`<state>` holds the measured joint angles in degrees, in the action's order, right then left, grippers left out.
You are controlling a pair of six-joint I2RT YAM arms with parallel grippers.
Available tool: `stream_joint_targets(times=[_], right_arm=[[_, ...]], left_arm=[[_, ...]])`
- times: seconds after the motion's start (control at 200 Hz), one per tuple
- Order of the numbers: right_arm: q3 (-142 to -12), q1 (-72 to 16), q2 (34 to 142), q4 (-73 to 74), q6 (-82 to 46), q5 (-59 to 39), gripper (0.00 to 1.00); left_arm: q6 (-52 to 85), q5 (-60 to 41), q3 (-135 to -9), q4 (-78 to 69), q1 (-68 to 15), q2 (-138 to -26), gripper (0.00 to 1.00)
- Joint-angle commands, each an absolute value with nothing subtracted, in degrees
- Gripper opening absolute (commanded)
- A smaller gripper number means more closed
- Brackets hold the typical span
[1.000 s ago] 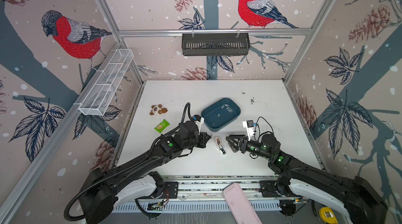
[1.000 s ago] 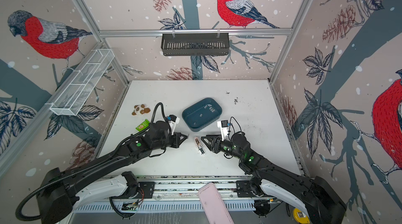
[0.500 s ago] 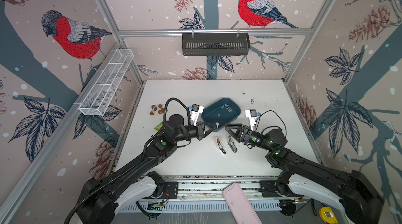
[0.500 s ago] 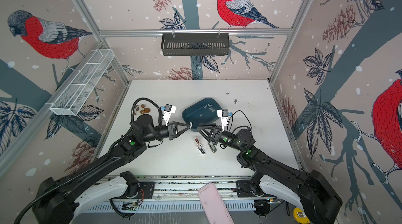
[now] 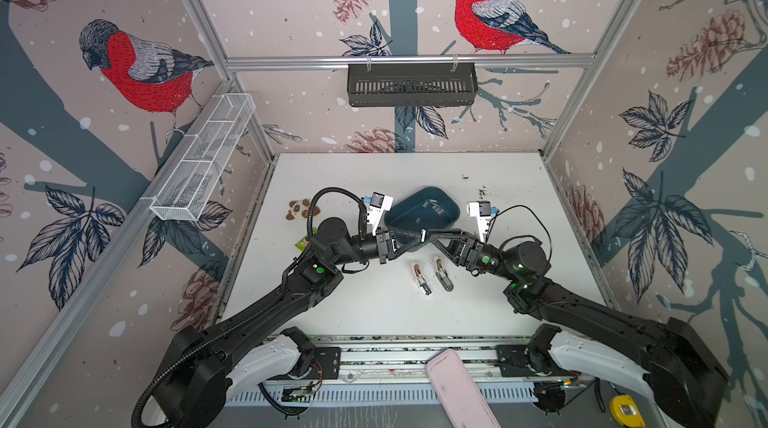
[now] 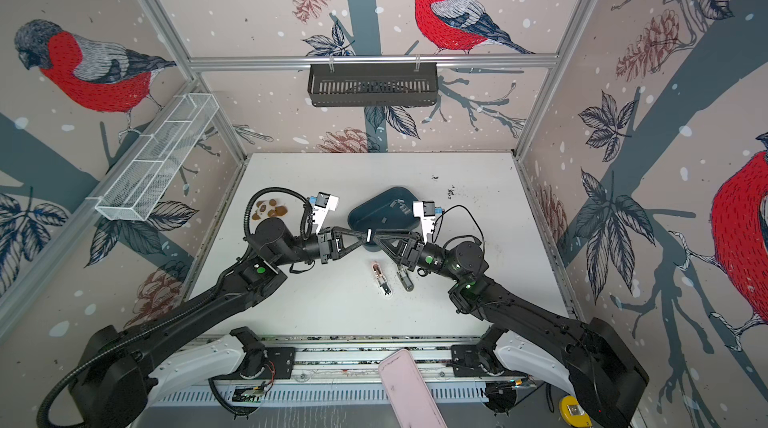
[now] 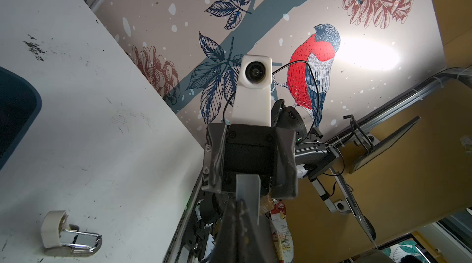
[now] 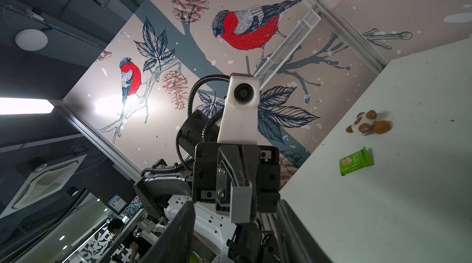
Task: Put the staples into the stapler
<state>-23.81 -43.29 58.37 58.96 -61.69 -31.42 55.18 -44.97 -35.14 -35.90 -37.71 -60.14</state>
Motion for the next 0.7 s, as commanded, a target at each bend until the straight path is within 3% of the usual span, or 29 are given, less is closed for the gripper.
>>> stream_joint_targets(times=[0.0,0.695], right_arm=[[-24.76,-43.09,58.78,62.05,-62.47,-32.34,0.49],[-26.54,-43.5,62.34,64.21,-63.13,-33.09,0.39]], left_arm=[[56.25,-46.58,-35.26,-41.63,-37.69,-60.29,0.0],[55.69,-47.37,-35.25,-41.13,-37.88,-60.73,0.0]])
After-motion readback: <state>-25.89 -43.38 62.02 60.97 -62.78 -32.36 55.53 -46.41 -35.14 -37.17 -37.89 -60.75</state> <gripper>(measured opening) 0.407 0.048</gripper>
